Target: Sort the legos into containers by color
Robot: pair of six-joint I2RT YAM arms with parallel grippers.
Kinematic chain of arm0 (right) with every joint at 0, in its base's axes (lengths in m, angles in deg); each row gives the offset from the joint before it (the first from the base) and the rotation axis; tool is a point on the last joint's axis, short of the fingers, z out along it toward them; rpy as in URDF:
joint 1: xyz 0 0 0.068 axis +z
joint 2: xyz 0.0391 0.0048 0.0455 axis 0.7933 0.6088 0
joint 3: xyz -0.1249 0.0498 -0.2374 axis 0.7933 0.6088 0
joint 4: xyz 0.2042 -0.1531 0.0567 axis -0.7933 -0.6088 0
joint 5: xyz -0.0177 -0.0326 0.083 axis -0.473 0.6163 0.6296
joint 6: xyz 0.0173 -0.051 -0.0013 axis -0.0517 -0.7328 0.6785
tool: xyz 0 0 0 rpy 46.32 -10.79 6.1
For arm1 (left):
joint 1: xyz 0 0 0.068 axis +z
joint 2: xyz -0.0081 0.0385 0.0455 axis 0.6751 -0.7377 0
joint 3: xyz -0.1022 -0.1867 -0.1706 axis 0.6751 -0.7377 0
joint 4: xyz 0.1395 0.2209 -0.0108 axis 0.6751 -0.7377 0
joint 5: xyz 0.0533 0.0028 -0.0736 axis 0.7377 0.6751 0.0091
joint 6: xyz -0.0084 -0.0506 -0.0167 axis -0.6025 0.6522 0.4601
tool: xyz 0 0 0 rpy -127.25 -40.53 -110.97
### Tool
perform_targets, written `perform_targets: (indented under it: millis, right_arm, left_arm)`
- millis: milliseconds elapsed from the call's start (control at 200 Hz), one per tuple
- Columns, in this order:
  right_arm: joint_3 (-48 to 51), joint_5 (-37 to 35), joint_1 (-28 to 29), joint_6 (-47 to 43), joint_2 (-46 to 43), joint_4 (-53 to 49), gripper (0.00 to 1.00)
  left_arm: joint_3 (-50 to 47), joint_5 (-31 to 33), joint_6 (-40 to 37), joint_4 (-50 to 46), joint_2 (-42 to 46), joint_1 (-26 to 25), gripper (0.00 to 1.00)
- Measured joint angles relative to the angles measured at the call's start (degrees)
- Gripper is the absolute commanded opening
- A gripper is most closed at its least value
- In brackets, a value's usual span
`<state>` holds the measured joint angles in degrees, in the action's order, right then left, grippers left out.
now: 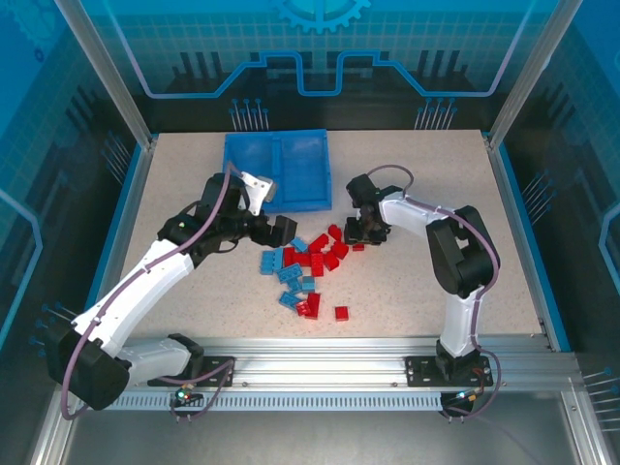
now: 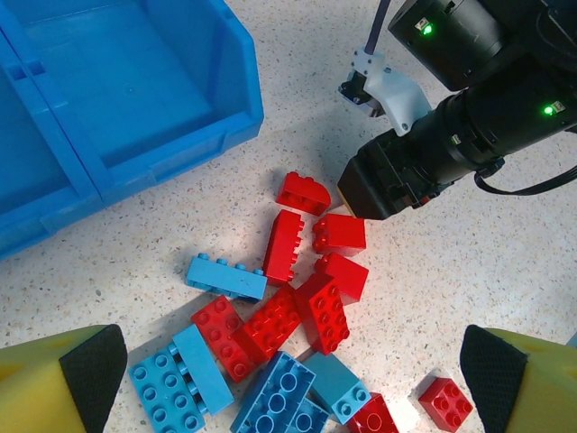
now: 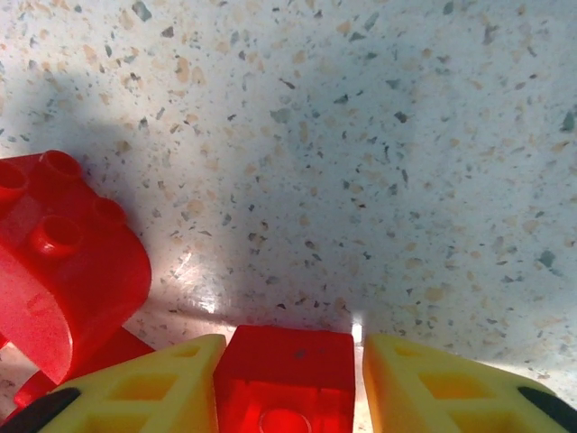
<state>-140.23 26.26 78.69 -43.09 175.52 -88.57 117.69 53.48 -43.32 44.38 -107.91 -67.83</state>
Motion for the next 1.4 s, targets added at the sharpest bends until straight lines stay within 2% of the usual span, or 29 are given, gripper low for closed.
perform_targets:
  millis: [230,350,445,560,680,780,900,1171,1286,1396]
  right_arm:
    - [0.20,-0.44,0.00,0.00,-0.37,-0.26,0.30]
    - [0.20,-0.52,0.00,-0.20,-2.43,-1.36,0.29]
    - [-0.50,0.26,0.44,-0.94,-7.52,-1.25,0.29]
    - [-6.67,0.76,2.80,-2.67,-12.44,-0.66,0.31]
    - [-15.74,0.26,5.77,-4.42,-11.87,1.55,0.32]
    - [-23.76,-1.07,6.95,-5.68,-7.19,2.23,0.32]
    - [-33.24,-3.69,7.21,-7.37,2.69,2.67,0.32]
    - [-55.23,-6.84,7.54,-10.16,25.66,-3.58,0.36]
    - [-60.11,-6.99,7.63,-10.32,30.03,-6.38,0.46]
    - [-61.79,-6.97,7.63,-10.12,31.19,-8.02,0.50]
  left_arm:
    - [-1.51,0.00,0.00,0.76,0.00,0.00,0.99]
    - [-1.97,0.00,0.00,0.94,0.04,0.00,0.99]
    - [-2.51,0.00,0.00,1.14,0.59,0.00,0.99]
    - [-2.89,0.15,0.26,1.55,1.64,0.00,0.99]
    - [-2.86,1.75,2.38,2.32,1.90,0.00,0.99]
    - [-2.69,4.70,5.95,2.08,1.27,0.00,0.99]
    - [-1.62,7.80,11.30,0.48,-0.66,0.13,0.99]
    - [-1.75,9.49,24.98,-2.58,-1.29,3.02,0.99]
    - [-3.82,9.77,29.92,-2.86,-0.17,4.20,0.99]
    - [-6.32,9.77,35.04,-3.41,0.85,5.92,0.99]
